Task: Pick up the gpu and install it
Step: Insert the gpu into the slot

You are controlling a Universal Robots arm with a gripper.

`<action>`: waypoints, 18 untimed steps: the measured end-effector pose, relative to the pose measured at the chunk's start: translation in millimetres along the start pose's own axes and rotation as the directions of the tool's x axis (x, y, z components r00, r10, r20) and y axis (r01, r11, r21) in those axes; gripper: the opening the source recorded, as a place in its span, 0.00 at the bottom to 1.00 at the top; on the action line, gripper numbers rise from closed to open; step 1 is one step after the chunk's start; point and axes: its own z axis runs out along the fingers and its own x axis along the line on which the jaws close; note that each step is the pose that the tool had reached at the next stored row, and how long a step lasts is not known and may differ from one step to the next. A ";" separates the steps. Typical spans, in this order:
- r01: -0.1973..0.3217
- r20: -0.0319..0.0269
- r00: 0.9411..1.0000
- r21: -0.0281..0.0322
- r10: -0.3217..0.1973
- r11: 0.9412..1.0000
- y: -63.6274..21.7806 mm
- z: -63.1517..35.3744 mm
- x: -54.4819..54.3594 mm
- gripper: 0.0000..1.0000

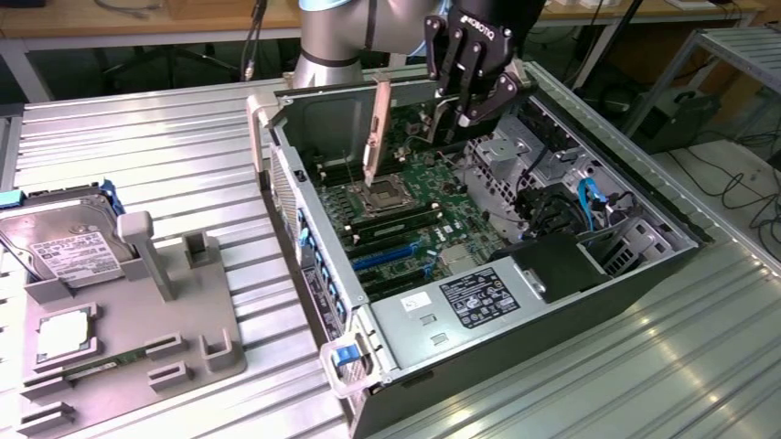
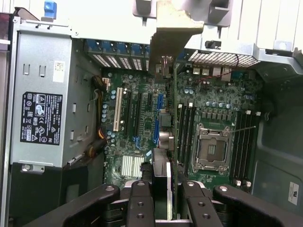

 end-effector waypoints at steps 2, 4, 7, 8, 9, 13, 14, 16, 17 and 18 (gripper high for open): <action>0.000 0.000 1.000 0.000 0.000 1.000 -0.1 1.5 0.0 0.28; 0.000 0.000 1.000 0.000 0.000 1.000 -0.1 2.7 0.0 0.28; 0.000 0.000 1.000 0.000 0.000 1.000 -0.2 4.9 0.0 0.28; 0.000 0.000 1.000 0.000 0.000 1.000 -0.3 5.4 0.0 0.28; 0.000 0.000 1.000 0.000 0.000 1.000 -0.3 5.9 0.0 0.28; 0.000 0.000 1.000 0.000 0.000 1.000 -0.4 8.3 0.0 0.28; 0.000 0.000 1.000 0.000 0.000 1.000 -0.4 8.8 0.0 0.28; 0.000 0.000 1.000 0.000 0.000 1.000 -0.5 9.7 0.0 0.28; 0.000 0.000 1.000 0.000 0.000 1.000 -0.5 10.1 0.0 0.28; 0.000 0.000 1.000 0.000 0.000 1.000 -0.5 10.5 0.0 0.28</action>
